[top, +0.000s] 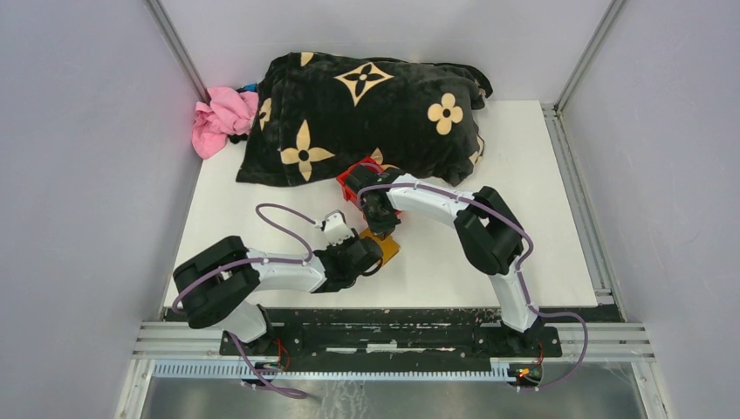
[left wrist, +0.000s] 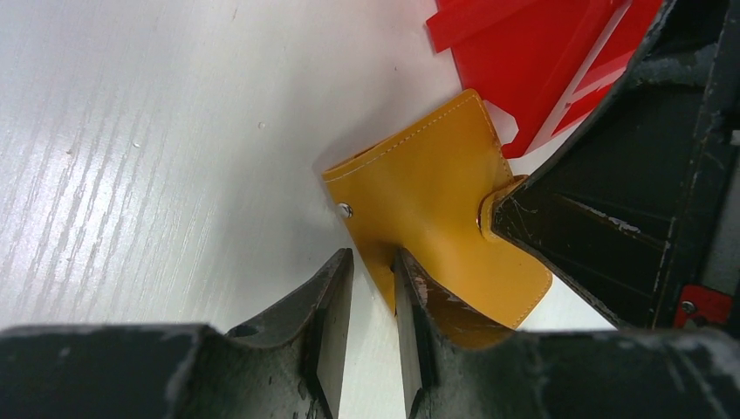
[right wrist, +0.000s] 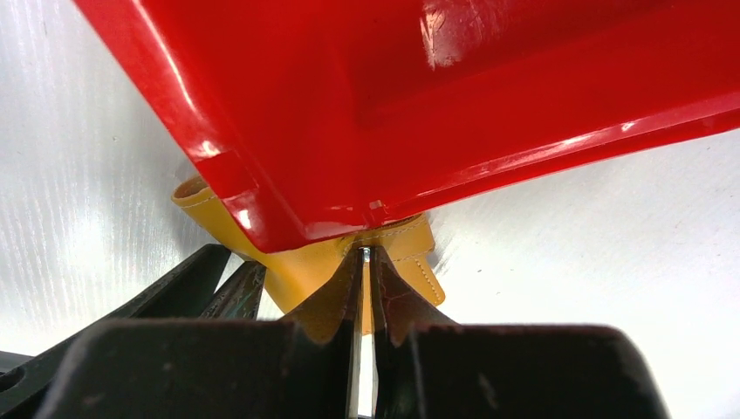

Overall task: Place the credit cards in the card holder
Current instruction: Close the card holder at the center of the board.

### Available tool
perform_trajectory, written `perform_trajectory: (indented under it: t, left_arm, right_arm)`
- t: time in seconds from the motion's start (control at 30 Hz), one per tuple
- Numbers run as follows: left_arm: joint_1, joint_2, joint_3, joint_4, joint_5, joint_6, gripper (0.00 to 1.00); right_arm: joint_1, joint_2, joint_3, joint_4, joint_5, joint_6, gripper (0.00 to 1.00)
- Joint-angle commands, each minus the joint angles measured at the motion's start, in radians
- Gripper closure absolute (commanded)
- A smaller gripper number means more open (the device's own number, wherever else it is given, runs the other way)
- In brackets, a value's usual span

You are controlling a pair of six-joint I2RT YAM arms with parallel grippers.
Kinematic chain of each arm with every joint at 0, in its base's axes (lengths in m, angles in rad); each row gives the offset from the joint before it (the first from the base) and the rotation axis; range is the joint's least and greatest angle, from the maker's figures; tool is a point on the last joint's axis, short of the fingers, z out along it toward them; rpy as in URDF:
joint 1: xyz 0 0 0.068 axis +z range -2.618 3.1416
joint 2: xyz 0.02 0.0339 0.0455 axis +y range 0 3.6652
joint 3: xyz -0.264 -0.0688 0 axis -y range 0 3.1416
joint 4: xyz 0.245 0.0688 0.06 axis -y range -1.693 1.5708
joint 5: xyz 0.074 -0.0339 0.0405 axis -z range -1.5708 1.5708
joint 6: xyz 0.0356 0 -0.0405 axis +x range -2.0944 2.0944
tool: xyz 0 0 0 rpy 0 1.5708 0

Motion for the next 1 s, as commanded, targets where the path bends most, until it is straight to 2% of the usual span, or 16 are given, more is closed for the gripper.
perform_trajectory:
  t: [0.0, 0.27, 0.63, 0.97]
  left_arm:
    - [0.004, 0.150, -0.052, -0.095, 0.178, 0.030, 0.65]
    - [0.021, 0.090, -0.002, -0.197, 0.108, 0.098, 0.64]
    - [0.065, 0.043, 0.016, -0.238, 0.096, 0.146, 0.63]
    - [0.069, -0.031, 0.048, -0.301, 0.029, 0.159, 0.61]
  right_arm:
    - [0.062, 0.211, -0.104, 0.037, -0.134, 0.066, 0.91]
    - [0.052, 0.119, -0.115, 0.057, -0.065, 0.062, 0.87]
    - [0.001, -0.042, -0.112, 0.149, -0.028, 0.004, 0.73]
    - [-0.006, -0.107, -0.057, 0.159, -0.025, -0.047, 0.70]
